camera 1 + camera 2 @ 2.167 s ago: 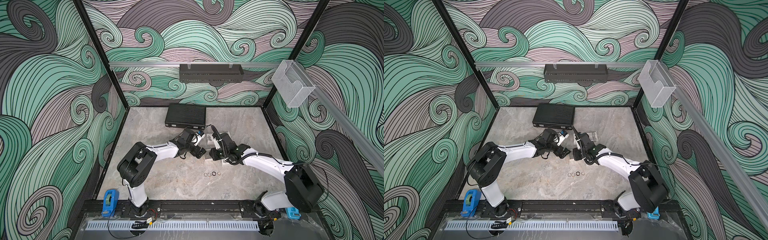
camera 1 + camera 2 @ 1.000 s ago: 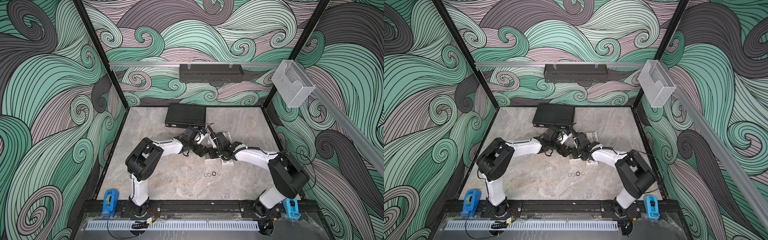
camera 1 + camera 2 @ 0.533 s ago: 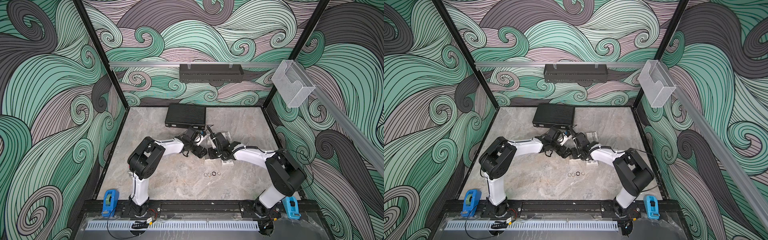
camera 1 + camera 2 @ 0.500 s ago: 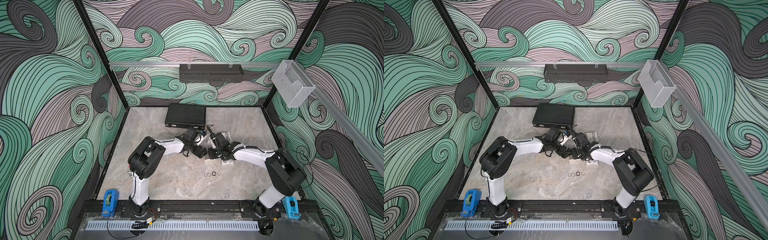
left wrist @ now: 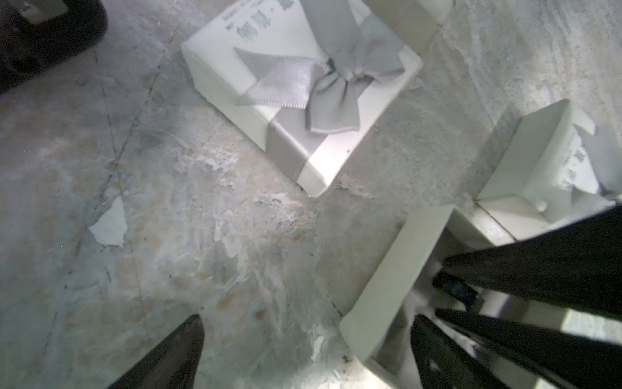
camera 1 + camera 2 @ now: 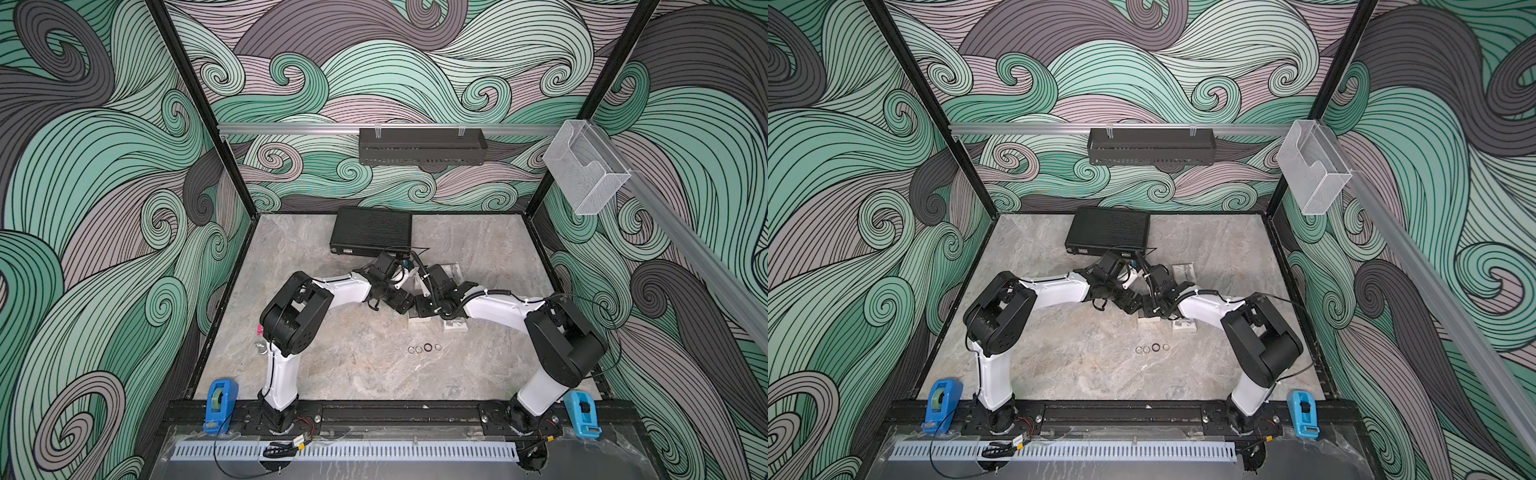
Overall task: Take the rings out of the lift-off lid box
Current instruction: Take out the ring from the jewelry box.
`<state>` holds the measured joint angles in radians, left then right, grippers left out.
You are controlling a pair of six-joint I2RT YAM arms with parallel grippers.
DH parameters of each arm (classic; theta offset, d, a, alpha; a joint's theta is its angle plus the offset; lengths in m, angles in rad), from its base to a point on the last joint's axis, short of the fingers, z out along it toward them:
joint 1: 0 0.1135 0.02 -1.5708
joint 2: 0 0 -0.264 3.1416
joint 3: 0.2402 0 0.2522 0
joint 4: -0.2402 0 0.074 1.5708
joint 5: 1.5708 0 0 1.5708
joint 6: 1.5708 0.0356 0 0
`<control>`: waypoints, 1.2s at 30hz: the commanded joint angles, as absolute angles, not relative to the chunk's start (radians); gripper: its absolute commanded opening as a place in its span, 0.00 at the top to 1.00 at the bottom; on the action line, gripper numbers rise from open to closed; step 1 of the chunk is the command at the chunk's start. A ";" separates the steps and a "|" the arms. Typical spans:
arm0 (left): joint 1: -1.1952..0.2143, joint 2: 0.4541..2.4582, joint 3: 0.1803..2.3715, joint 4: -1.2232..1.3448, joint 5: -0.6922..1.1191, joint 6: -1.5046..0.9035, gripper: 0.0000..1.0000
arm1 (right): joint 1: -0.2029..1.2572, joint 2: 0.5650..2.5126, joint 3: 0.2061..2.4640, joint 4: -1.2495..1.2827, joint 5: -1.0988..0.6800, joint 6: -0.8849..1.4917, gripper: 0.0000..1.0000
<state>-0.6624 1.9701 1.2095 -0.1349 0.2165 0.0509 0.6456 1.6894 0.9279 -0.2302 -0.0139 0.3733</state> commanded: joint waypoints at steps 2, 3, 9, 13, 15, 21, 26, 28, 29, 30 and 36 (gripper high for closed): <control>-0.664 1.997 1.247 -0.178 0.201 0.049 0.03 | 0.641 1.709 0.952 -0.247 -0.004 0.365 0.77; -0.664 1.999 1.249 -0.179 0.201 0.049 0.03 | 0.641 1.711 0.951 -0.246 -0.002 0.365 0.78; -0.664 2.004 1.253 -0.181 0.199 0.047 0.04 | 0.643 1.721 0.946 -0.245 -0.005 0.364 0.79; -0.664 2.011 1.258 -0.186 0.199 0.045 0.04 | 0.642 1.724 0.947 -0.247 -0.004 0.361 0.80; -0.666 2.012 1.259 -0.189 0.199 0.044 0.04 | 0.643 1.722 0.946 -0.247 -0.003 0.360 0.82; -0.664 2.015 1.261 -0.193 0.199 0.045 0.04 | 0.643 1.703 0.946 -0.249 -0.006 0.354 0.88; -0.665 2.025 1.269 -0.199 0.199 0.044 0.04 | 0.643 1.662 0.930 -0.220 -0.024 0.338 0.90; -0.664 2.029 1.272 -0.201 0.199 0.044 0.04 | 0.642 1.647 0.924 -0.212 -0.026 0.335 0.91; -0.664 2.029 1.272 -0.202 0.199 0.043 0.04 | 0.644 1.640 0.919 -0.207 -0.030 0.333 0.91; -0.664 2.030 1.272 -0.201 0.200 0.043 0.04 | 0.642 1.636 0.915 -0.200 -0.033 0.331 0.91; -0.664 2.039 1.279 -0.208 0.201 0.045 0.04 | 0.642 1.606 0.888 -0.151 -0.053 0.333 0.92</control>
